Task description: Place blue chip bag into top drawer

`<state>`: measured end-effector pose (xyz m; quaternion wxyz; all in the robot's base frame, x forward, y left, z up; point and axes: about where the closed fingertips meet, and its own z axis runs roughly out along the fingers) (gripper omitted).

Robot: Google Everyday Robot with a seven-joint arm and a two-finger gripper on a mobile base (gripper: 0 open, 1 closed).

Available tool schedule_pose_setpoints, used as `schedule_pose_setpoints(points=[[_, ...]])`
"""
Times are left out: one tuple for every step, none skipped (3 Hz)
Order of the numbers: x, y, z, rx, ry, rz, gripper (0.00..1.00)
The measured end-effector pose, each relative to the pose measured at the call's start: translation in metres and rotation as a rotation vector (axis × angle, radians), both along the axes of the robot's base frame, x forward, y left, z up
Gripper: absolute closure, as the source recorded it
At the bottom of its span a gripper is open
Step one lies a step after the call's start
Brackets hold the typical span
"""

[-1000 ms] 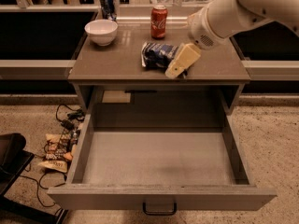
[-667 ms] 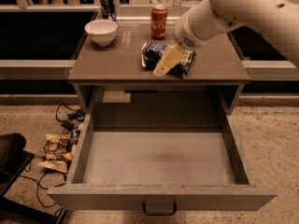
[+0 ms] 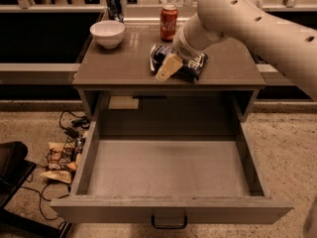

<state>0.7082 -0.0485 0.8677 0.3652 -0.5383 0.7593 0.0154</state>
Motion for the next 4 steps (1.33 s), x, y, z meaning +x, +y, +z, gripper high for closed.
schedule_pose_setpoints(points=[[0.012, 0.003, -0.02, -0.04, 0.022, -0.035, 0.42], [0.02, 0.004, -0.037, -0.077, 0.044, -0.063, 0.65], [0.02, 0.004, -0.037, -0.078, 0.044, -0.065, 0.88], [0.02, 0.004, -0.034, -0.078, 0.044, -0.065, 1.0]])
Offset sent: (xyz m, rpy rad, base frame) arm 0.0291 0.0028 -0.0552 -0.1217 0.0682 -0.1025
